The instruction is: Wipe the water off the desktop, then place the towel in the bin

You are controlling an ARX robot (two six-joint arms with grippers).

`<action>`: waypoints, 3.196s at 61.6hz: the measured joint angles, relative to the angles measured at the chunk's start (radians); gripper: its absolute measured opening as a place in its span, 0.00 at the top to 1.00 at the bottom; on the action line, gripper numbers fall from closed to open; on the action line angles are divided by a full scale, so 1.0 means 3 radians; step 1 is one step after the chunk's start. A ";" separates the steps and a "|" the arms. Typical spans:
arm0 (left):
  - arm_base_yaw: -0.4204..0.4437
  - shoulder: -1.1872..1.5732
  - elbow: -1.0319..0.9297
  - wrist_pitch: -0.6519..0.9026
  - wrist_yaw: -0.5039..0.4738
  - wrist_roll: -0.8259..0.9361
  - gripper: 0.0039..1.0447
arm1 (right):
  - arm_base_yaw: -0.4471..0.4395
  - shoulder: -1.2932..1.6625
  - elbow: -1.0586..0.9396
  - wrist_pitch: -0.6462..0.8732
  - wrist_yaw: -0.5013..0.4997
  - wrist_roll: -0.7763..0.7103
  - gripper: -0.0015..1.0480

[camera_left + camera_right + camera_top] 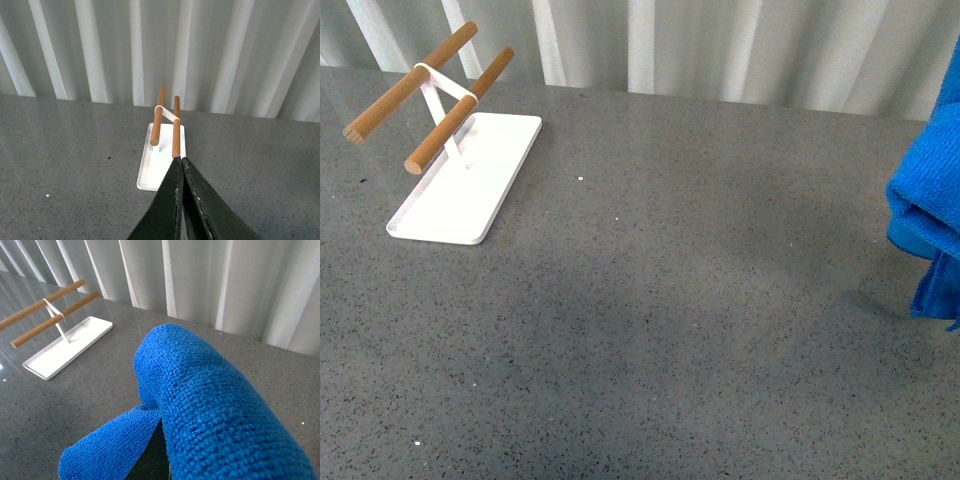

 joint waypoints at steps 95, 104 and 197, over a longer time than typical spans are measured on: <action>0.0000 0.0000 0.0000 -0.0005 0.0000 0.0005 0.06 | 0.0501 0.3016 0.2145 -0.1427 0.1535 -0.0526 0.96; 0.0001 0.0000 0.0000 -0.0005 0.0001 0.0005 0.06 | 0.0605 0.3216 0.2534 -0.1551 0.1595 -0.0525 0.96; 0.0001 0.0000 0.0000 -0.0005 0.0001 0.0006 0.06 | 0.0175 0.2047 0.0613 -0.1588 0.0280 -0.1091 0.96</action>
